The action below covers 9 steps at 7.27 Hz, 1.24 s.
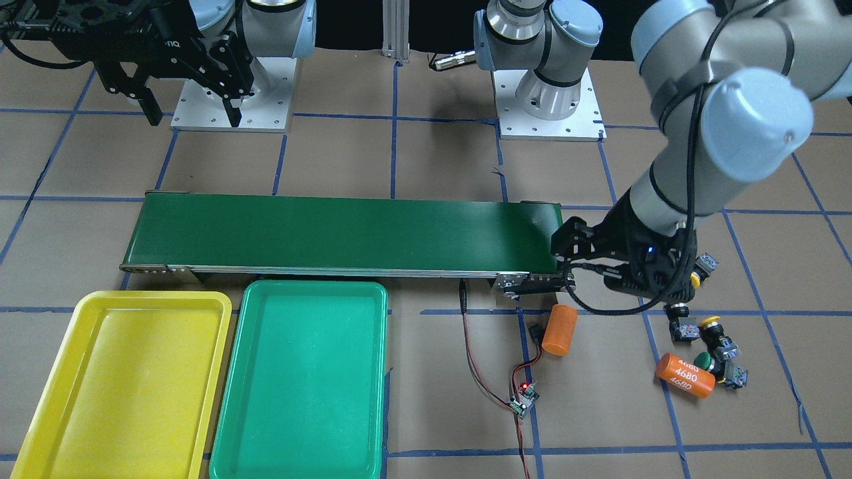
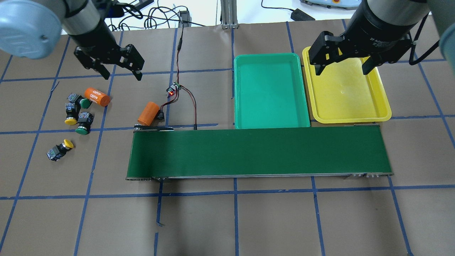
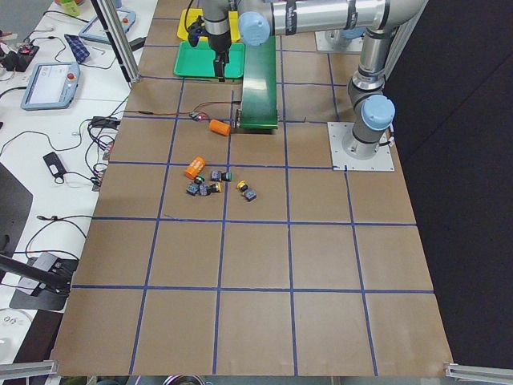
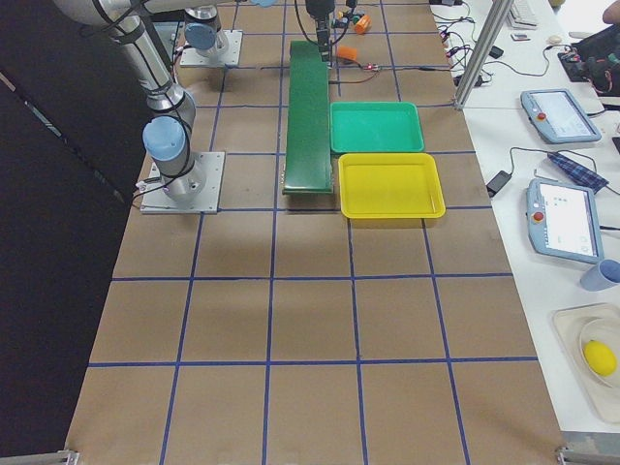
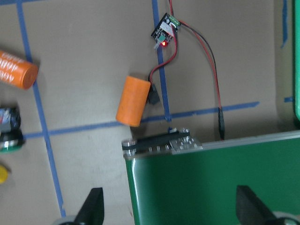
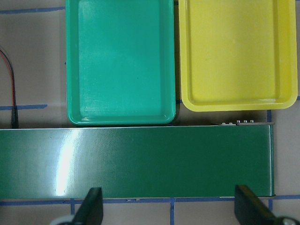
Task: Sort buttons by color to trays
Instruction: 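Move the left gripper down to the plain orange cylinder beside the belt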
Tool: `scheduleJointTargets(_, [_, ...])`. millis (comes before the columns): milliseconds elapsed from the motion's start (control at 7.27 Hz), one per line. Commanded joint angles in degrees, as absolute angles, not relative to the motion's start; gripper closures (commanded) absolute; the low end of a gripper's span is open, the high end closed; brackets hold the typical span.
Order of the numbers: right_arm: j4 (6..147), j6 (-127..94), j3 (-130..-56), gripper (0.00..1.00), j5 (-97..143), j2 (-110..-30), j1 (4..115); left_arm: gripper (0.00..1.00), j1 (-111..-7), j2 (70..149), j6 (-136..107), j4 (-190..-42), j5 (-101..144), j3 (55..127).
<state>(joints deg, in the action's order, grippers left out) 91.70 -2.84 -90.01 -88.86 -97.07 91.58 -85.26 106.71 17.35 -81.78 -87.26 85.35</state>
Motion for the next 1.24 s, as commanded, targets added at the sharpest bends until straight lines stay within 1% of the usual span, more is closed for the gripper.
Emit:
scheduleJointTargets(0, [91.76, -2.72, -90.00, 0.00, -88.95, -96.94, 91.58, 0.00, -85.25, 113.18, 21.42, -75.45, -87.36, 85.78])
scheduleJointTargets(138, [91.67, -2.72, -90.09, 0.00, -88.95, -96.94, 91.58, 0.00, -85.08, 115.38, 27.54, -71.15, -87.62, 88.04])
scheduleJointTargets(413, [91.67, -2.72, -90.00, 0.00, -88.94, -96.86, 91.58, 0.00, -81.31, 116.36, 31.27, -62.36, -87.45, 95.85])
scheduleJointTargets(550, [91.58, -2.72, -90.00, 0.00, -88.95, -96.94, 91.58, 0.00, -80.69, 116.63, 31.55, -59.27, -87.80, 97.98])
scheduleJointTargets(1101, [91.58, -2.72, -90.00, 0.00, -88.95, -96.86, 91.58, 0.00, -80.16, 119.61, 25.35, -58.36, -86.93, 97.99])
